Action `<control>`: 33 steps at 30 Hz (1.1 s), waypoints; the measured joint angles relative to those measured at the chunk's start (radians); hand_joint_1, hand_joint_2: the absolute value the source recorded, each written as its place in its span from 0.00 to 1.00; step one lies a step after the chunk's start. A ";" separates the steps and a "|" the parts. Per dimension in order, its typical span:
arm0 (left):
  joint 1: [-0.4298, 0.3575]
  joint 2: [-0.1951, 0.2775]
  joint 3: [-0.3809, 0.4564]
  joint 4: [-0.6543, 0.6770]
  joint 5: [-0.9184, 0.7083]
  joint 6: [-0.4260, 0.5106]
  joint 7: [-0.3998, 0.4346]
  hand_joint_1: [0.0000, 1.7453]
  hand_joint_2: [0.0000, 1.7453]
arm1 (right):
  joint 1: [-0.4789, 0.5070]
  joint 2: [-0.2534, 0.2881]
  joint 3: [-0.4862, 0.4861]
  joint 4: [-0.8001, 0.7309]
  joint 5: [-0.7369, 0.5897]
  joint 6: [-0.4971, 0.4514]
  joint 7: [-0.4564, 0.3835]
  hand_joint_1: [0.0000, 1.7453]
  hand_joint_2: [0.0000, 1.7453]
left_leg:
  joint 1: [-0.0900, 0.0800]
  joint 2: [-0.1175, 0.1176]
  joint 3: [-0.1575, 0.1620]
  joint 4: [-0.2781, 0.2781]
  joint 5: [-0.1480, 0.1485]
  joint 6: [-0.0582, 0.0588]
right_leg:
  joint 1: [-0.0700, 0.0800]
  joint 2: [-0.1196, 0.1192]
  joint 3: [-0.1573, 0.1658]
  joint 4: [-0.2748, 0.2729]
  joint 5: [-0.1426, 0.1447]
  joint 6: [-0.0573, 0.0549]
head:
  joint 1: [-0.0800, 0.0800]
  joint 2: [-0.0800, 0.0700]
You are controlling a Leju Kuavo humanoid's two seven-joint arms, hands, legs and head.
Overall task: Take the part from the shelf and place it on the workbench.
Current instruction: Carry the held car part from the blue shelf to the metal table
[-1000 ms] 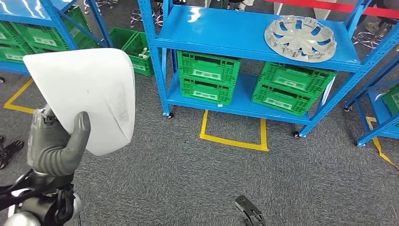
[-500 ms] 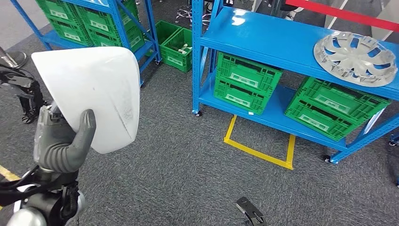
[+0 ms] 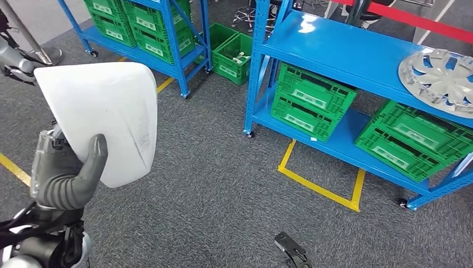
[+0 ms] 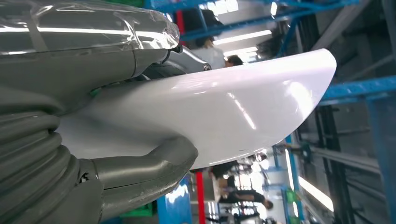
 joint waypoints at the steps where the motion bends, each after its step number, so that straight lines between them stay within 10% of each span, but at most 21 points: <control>1: 0.009 0.004 0.004 -0.008 -0.010 -0.002 0.020 1.00 1.00 | 0.002 0.002 0.000 0.001 0.010 0.005 -0.001 0.00 1.00 | 0.000 -0.011 -0.001 -0.001 0.002 0.006 | -0.001 -0.006 0.001 -0.001 -0.001 0.004 | 0.002 0.000; 4: 0.034 0.017 0.011 -0.034 -0.037 0.000 0.073 1.00 1.00 | 0.014 0.008 0.001 0.006 0.046 0.007 -0.006 0.00 1.00 | 0.003 -0.043 -0.004 -0.005 0.011 0.022 | -0.007 0.035 -0.018 0.056 -0.052 0.022 | 0.008 0.000; 8: 0.066 0.029 0.015 -0.063 -0.055 0.009 0.103 1.00 1.00 | 0.041 0.011 0.005 0.014 0.077 -0.007 -0.010 0.00 1.00 | -0.002 -0.094 -0.008 -0.004 0.015 0.031 | -0.008 0.078 -0.113 0.288 -0.159 0.021 | 0.020 0.000; 13: 0.097 0.044 0.033 -0.097 -0.076 0.032 0.113 1.00 1.00 | 0.033 0.008 0.010 0.017 0.134 -0.034 0.006 0.00 1.00 | -0.009 -0.149 -0.004 -0.004 0.019 0.030 | -0.002 0.140 -0.003 0.047 -0.017 -0.019 | 0.026 0.000; 16: 0.112 0.048 0.048 -0.109 -0.078 0.034 0.090 1.00 1.00 | 0.019 0.000 0.005 0.015 0.167 -0.034 0.022 0.00 1.00 | -0.002 -0.176 -0.016 -0.006 0.029 0.015 | 0.003 0.147 0.017 -0.005 -0.008 -0.025 | 0.028 0.000; 19: 0.120 0.047 0.065 -0.115 -0.074 0.028 0.036 1.00 1.00 | 0.001 -0.001 -0.015 0.006 0.200 -0.027 0.044 0.00 1.00 | -0.003 -0.133 -0.038 0.030 0.001 0.001 | -0.003 0.115 0.026 -0.033 0.008 -0.027 | 0.028 0.000; 23: 0.125 0.034 0.080 -0.109 -0.054 0.006 -0.033 1.00 1.00 | 0.009 -0.008 -0.041 -0.014 0.223 -0.056 0.086 0.00 1.00 | 0.010 -0.079 -0.138 0.240 -0.099 -0.022 | -0.005 0.062 0.028 -0.042 0.013 -0.028 | 0.012 0.000; 27: 0.135 0.011 0.092 -0.096 -0.040 -0.007 -0.089 1.00 1.00 | 0.031 -0.034 -0.066 -0.060 0.232 -0.093 0.138 0.00 1.00 | 0.022 -0.031 -0.053 0.097 -0.012 -0.043 | -0.011 0.017 0.027 -0.025 -0.002 -0.008 | 0.005 0.000; 30: 0.145 -0.003 0.104 -0.087 -0.036 -0.007 -0.107 1.00 1.00 | 0.039 -0.060 -0.079 -0.091 0.241 -0.105 0.159 0.00 1.00 | 0.014 0.006 -0.009 0.012 0.002 -0.020 | -0.009 -0.001 0.024 -0.004 -0.016 0.012 | 0.005 0.000; 33: 0.158 -0.016 0.121 -0.082 -0.034 -0.010 -0.122 1.00 1.00 | 0.043 -0.077 -0.089 -0.117 0.259 -0.110 0.176 0.00 1.00 | 0.012 -0.022 -0.015 0.011 0.008 0.007 | -0.015 0.006 0.023 0.004 -0.029 0.025 | 0.015 0.000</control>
